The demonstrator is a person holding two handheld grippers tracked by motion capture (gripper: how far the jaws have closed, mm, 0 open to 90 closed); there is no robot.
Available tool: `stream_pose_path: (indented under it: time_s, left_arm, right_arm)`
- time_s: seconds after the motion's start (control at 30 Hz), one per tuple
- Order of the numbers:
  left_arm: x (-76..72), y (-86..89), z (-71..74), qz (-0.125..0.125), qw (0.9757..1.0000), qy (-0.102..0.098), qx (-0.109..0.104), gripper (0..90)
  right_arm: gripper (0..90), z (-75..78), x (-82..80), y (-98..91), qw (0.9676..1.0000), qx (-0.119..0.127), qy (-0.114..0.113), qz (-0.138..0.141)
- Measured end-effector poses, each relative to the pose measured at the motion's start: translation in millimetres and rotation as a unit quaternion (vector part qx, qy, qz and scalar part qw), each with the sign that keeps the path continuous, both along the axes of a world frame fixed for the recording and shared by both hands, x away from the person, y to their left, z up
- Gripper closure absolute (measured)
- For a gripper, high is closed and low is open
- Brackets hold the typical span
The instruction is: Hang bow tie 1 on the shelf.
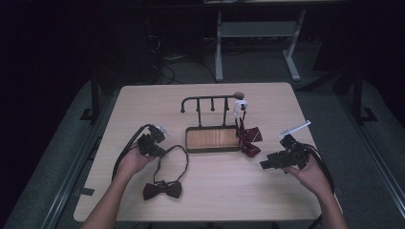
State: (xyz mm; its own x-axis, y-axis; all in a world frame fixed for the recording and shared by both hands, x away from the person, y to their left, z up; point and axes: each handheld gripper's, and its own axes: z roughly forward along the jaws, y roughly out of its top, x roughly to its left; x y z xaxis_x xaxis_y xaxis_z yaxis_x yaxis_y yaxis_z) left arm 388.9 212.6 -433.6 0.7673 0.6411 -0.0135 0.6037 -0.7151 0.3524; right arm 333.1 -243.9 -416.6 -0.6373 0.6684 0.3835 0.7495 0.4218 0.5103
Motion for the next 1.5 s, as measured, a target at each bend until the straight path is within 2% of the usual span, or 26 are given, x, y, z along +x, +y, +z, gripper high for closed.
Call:
stream_pose_path:
  time_s: [0.13, 0.33, 0.53, 0.57, 0.7, 0.83, 0.87, 0.93, 1.07, 1.43, 1.5]
  left_arm:
    - [-2.7, 1.6, 5.5, -0.004, 0.9999, -0.005, -0.010, 89.7]
    - [-5.8, 1.7, 12.0, -0.014, 0.9998, -0.010, -0.006, 89.7]
    - [-10.5, 1.7, 24.7, -0.026, 0.9995, -0.019, -0.006, 89.7]
    - [-12.7, 2.3, 29.3, -0.026, 0.9992, -0.024, -0.017, 89.7]
    - [-14.4, 3.9, 36.3, -0.030, 0.9989, -0.031, -0.017, 89.7]
    - [-15.9, 6.4, 45.2, -0.037, 0.9986, -0.032, -0.021, 89.7]
    - [-16.6, 6.5, 46.1, -0.033, 0.9985, -0.031, -0.030, 89.7]
    - [-16.4, 8.3, 49.5, -0.040, 0.9983, -0.029, -0.031, 89.7]
    - [-16.5, 10.6, 52.8, -0.038, 0.9979, -0.028, -0.043, 89.7]
    - [-19.7, 12.6, 66.5, -0.047, 0.9974, -0.034, -0.043, 89.7]
    - [-20.1, 12.7, 69.2, -0.052, 0.9974, -0.033, -0.037, 89.8]
  right_arm:
    - [42.7, -2.8, 0.2, -1.9, 1.0000, 0.004, 0.005, -0.002]
    - [42.7, -3.9, 0.8, -3.8, 0.9999, 0.007, 0.010, -0.006]
    - [42.7, -5.7, 1.6, -6.5, 0.9999, 0.009, 0.011, -0.009]
    - [42.7, -5.7, 1.5, -6.7, 0.9998, 0.009, 0.013, -0.011]
    - [42.7, -5.8, 1.6, -7.4, 0.9998, 0.009, 0.013, -0.012]
    - [42.7, -6.6, 1.6, -7.5, 0.9998, 0.009, 0.013, -0.012]
    - [42.7, -6.8, 1.7, -7.4, 0.9998, 0.008, 0.013, -0.013]
    - [42.7, -7.1, 1.8, -7.2, 0.9998, 0.008, 0.014, -0.012]
    - [42.7, -7.0, 1.8, -7.0, 0.9998, 0.009, 0.015, -0.012]
    - [42.8, -7.3, 1.4, -8.1, 0.9998, 0.008, 0.014, -0.014]
    - [42.8, -7.0, 1.3, -8.4, 0.9998, 0.008, 0.013, -0.015]
